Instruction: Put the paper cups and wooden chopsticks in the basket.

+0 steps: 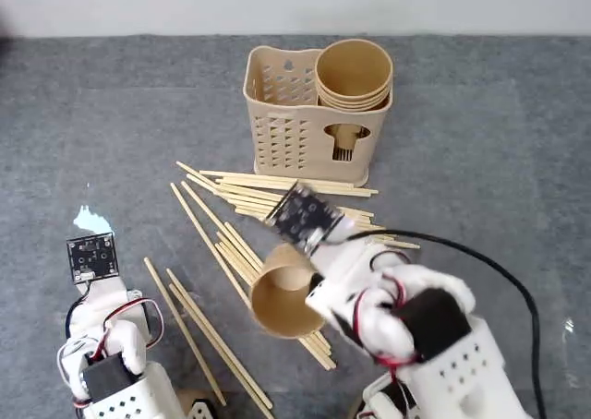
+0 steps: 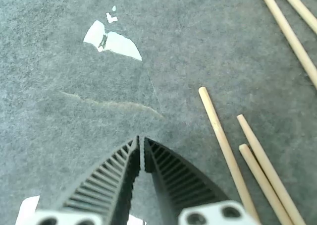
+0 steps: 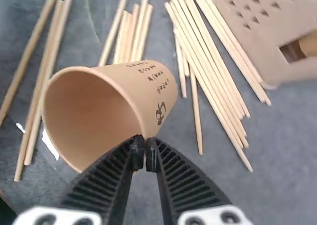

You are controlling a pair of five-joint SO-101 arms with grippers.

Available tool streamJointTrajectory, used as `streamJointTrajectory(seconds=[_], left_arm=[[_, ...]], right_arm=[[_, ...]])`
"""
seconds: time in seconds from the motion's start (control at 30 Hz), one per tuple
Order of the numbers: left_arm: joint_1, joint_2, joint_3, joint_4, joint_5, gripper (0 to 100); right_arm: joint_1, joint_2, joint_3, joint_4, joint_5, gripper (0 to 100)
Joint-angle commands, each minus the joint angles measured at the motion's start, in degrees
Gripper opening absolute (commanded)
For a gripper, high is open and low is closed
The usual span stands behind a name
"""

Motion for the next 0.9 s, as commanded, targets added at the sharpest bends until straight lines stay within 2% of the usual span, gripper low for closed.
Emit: streamJointTrajectory(seconds=[0.0, 0.13, 0.3, 0.5, 0.73, 0.87], left_arm=[[0.26, -0.97, -0.48, 0.09, -0.09, 1], [0.26, -0.97, -0.48, 0.09, -0.09, 1], [0.26, -0.97, -0.48, 0.09, -0.09, 1], [0.26, -0.97, -0.48, 0.18, -0.09, 1], [0.26, -0.97, -0.48, 0.18, -0.09, 1], [0.26, -0.97, -0.48, 0.18, -0.09, 1]], right_arm=[[5.67, 5.49, -3.16, 0.31, -0.18, 0.9], [8.84, 12.70, -3.25, -0.31, -0.18, 0.9], [9.19, 18.42, -3.25, -1.80, -0.35, 1.7], [10.77, 22.81, -3.25, -3.74, -0.70, 9.3], [15.16, 25.63, -3.60, -7.52, -0.26, 0.8], [16.75, 23.08, -8.35, -4.97, -0.26, 0.8]])
